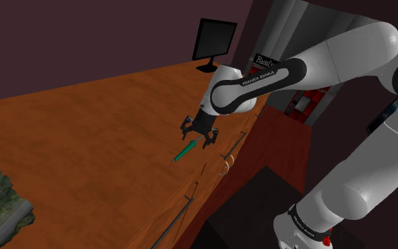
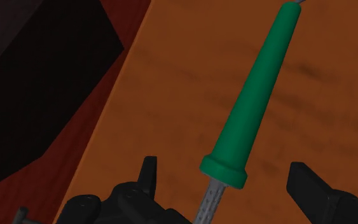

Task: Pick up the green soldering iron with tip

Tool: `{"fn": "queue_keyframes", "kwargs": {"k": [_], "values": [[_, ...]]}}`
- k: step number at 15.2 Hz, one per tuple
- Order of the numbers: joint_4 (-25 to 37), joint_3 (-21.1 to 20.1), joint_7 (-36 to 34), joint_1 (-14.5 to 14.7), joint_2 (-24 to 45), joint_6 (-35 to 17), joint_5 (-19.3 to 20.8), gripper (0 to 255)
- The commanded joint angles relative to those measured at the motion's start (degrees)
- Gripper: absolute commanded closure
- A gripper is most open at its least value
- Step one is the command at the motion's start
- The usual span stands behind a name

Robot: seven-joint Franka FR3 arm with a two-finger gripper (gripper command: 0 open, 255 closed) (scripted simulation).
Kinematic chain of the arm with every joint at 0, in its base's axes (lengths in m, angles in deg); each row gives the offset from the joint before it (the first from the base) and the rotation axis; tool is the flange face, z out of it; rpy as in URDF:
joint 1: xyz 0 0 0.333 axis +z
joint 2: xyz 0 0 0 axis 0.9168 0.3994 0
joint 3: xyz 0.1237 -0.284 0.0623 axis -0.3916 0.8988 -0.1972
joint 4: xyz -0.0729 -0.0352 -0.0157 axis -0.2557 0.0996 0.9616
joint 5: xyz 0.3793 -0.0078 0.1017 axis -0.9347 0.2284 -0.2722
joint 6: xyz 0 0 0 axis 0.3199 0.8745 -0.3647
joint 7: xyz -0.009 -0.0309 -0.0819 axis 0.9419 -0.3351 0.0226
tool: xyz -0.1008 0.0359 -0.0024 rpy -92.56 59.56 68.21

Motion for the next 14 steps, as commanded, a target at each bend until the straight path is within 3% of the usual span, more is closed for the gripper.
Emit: {"fn": "queue_keyframes", "kwargs": {"k": [1, 2, 11, 14], "values": [[0.0, 0.0, 0.0, 0.0, 0.2, -0.3, 0.0, 0], [0.0, 0.0, 0.0, 0.0, 0.3, -0.3, 0.1, 255], [0.0, 0.0, 0.0, 0.0, 0.2, -0.3, 0.0, 255], [0.6, 0.1, -0.3, -0.1, -1.5, 2.1, 0.0, 255]]}}
